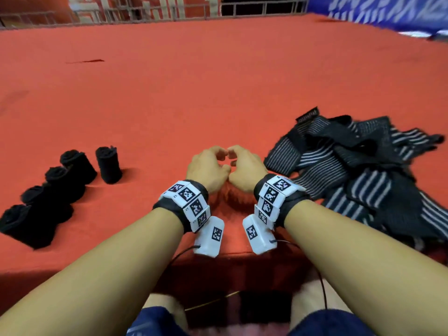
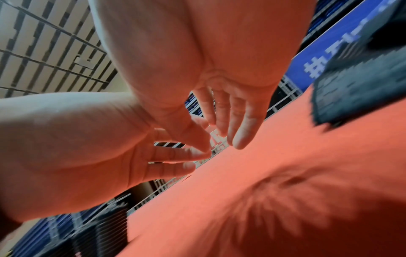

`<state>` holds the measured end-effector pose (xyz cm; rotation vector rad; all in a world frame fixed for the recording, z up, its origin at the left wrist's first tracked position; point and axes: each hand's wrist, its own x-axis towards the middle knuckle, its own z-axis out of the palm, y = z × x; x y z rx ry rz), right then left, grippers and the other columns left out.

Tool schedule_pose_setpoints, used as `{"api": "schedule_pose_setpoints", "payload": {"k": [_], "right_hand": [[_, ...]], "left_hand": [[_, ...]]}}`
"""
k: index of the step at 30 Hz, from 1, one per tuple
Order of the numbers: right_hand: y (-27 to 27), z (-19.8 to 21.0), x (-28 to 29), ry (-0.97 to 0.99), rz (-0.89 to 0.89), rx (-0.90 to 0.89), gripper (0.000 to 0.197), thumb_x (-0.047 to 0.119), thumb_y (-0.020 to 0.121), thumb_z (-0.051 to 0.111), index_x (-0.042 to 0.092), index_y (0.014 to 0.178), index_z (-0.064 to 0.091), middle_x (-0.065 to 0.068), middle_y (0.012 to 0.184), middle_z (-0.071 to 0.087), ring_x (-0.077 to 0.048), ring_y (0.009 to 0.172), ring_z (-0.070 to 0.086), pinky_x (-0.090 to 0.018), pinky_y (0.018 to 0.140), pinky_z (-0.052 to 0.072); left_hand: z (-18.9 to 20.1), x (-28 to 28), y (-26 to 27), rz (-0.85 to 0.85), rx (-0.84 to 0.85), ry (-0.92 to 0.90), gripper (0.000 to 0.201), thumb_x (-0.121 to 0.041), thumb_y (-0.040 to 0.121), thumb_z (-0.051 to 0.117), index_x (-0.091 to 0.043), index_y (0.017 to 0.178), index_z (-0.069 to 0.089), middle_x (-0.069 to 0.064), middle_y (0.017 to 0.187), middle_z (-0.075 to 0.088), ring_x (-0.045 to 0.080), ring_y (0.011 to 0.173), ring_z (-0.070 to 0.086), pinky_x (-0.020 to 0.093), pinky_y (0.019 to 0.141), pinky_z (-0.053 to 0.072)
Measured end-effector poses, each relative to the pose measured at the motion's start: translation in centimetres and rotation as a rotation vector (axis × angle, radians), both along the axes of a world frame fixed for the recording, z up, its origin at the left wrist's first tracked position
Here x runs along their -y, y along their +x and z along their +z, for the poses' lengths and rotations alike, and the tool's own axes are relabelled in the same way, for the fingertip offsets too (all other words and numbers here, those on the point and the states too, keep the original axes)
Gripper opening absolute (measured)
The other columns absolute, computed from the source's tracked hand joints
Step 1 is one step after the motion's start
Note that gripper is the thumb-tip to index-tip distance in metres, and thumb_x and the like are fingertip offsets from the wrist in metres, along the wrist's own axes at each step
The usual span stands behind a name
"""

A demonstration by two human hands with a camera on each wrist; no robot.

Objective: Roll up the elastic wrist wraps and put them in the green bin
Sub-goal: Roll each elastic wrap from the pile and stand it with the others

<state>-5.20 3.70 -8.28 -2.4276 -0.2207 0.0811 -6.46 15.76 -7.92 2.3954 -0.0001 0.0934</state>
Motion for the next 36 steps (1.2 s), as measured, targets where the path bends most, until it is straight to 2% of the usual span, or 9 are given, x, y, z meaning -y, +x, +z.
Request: {"api": "schedule_pose_setpoints", "payload": {"k": [7,11,14,17,22,27,29,32,36], "right_hand": [[-1.7,-0.5,10.9,-0.066,-0.254,0.023,0.052,0.010,0.083,0.065,0.012,0.134,0.054,-0.010,0.131,0.058,-0.029,0.125,0.053,-0.031,0.097,0.041],[-3.0,-1.4,14.6,-0.037,-0.316,-0.010,0.051,0.019,0.082,0.073,0.012,0.130,0.059,-0.009,0.132,0.060,-0.027,0.127,0.053,-0.031,0.105,0.041],[-3.7,-2.0,15.8,-0.024,-0.302,-0.040,0.051,0.019,0.084,0.071,0.011,0.132,0.058,-0.009,0.134,0.058,-0.026,0.127,0.053,-0.029,0.104,0.039],[-3.4,-2.6,15.8,-0.017,-0.290,-0.047,0.055,0.020,0.085,0.069,0.012,0.137,0.055,-0.008,0.137,0.057,-0.027,0.128,0.052,-0.030,0.104,0.040],[-2.6,-2.7,14.5,-0.006,-0.285,-0.063,0.063,0.022,0.084,0.069,0.013,0.143,0.048,-0.009,0.141,0.054,-0.028,0.130,0.051,-0.031,0.103,0.041],[-2.3,-2.7,12.5,0.081,-0.252,-0.075,0.058,0.030,0.080,0.075,0.016,0.132,0.056,-0.006,0.127,0.063,-0.025,0.121,0.057,-0.027,0.092,0.043],[-2.7,-2.0,11.2,0.137,-0.199,-0.052,0.056,0.031,0.080,0.077,0.018,0.131,0.057,-0.004,0.125,0.065,-0.023,0.119,0.059,-0.025,0.089,0.041],[-3.2,-1.1,9.1,0.221,-0.145,0.005,0.052,0.028,0.080,0.078,0.018,0.128,0.061,-0.004,0.119,0.069,-0.023,0.113,0.062,-0.026,0.085,0.043],[-3.7,-0.2,6.9,0.327,-0.174,0.120,0.047,0.022,0.077,0.079,0.018,0.122,0.065,-0.003,0.113,0.071,-0.020,0.106,0.064,-0.025,0.080,0.041]], "left_hand": [[-0.9,9.9,2.1,-0.178,-0.062,0.049,0.032,-0.019,0.085,0.066,-0.030,0.114,0.073,0.000,0.119,0.074,0.023,0.112,0.067,0.037,0.098,0.052],[-2.4,13.0,3.6,-0.161,-0.100,0.078,0.052,-0.023,0.088,0.071,-0.025,0.137,0.058,0.011,0.153,0.049,0.026,0.138,0.049,0.035,0.114,0.038],[-3.6,13.7,5.0,-0.077,-0.181,-0.093,0.074,-0.029,0.083,0.077,-0.018,0.146,0.039,0.007,0.132,0.063,0.032,0.112,0.066,0.043,0.099,0.052],[-4.5,13.8,5.7,-0.029,-0.246,-0.235,0.077,-0.026,0.083,0.080,-0.014,0.146,0.038,0.006,0.112,0.071,0.031,0.100,0.071,0.049,0.093,0.056],[-4.5,12.3,5.2,-0.061,-0.225,-0.245,0.042,-0.043,0.058,0.071,-0.026,0.096,0.074,0.000,0.078,0.077,0.030,0.075,0.074,0.054,0.076,0.061],[-1.4,10.2,2.0,0.009,-0.086,-0.202,0.022,-0.041,0.064,0.060,-0.033,0.079,0.075,-0.007,0.072,0.072,0.024,0.080,0.070,0.036,0.076,0.058],[-0.9,9.1,1.0,-0.014,-0.038,-0.238,0.016,-0.035,0.066,0.060,-0.034,0.075,0.074,-0.002,0.069,0.071,0.025,0.076,0.068,0.038,0.073,0.057],[-0.3,7.7,-0.2,-0.082,0.007,-0.379,0.017,-0.028,0.067,0.062,-0.032,0.075,0.076,0.006,0.071,0.071,0.020,0.068,0.062,0.043,0.074,0.057],[1.3,5.4,-2.1,-0.154,0.048,-0.546,0.022,-0.007,0.084,0.071,-0.026,0.096,0.074,0.003,0.082,0.063,0.014,0.074,0.060,0.033,0.068,0.054]]}}
